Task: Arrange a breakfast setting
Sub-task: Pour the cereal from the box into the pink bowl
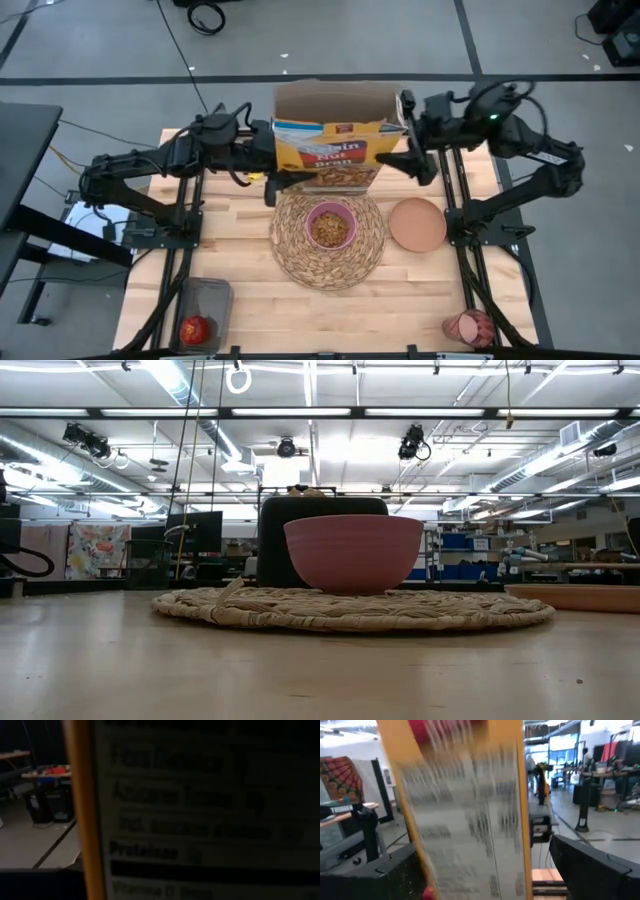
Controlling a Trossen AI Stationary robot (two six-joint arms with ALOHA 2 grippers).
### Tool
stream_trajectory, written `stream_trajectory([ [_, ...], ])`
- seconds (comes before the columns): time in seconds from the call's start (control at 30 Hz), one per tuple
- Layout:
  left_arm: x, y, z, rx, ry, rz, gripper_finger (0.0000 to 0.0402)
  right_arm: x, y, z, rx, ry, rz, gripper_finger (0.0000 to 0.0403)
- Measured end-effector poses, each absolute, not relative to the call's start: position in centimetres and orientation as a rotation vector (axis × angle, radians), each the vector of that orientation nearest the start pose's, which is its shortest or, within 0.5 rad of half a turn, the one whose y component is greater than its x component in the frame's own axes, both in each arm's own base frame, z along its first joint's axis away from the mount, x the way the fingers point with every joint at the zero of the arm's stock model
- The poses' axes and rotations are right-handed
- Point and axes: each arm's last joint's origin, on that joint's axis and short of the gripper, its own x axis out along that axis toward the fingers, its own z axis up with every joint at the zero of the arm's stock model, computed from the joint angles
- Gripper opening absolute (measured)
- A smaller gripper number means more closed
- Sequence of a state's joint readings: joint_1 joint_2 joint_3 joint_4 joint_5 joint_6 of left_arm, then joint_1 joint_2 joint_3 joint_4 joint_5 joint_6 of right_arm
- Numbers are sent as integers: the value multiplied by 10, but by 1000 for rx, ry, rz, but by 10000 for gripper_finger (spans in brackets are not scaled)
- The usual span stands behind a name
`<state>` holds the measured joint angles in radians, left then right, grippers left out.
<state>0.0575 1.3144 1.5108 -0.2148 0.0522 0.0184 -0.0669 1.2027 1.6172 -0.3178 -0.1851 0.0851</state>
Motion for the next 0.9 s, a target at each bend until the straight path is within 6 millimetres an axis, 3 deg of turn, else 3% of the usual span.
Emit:
stream_trajectory([
  [0.2, 279, 15, 467, 41, -21, 6, 256, 243, -7, 509, 97, -109, 134, 386],
  [0.43, 292, 16, 462, 40, -33, 8, 256, 258, -5, 504, 108, -106, 190, 311],
  [0.7, 294, 16, 462, 43, -41, 11, 276, 253, -6, 504, 110, -91, 181, 223],
  [0.9, 288, 18, 468, 47, -75, 15, 310, 251, -6, 502, 121, -68, 170, 189],
])
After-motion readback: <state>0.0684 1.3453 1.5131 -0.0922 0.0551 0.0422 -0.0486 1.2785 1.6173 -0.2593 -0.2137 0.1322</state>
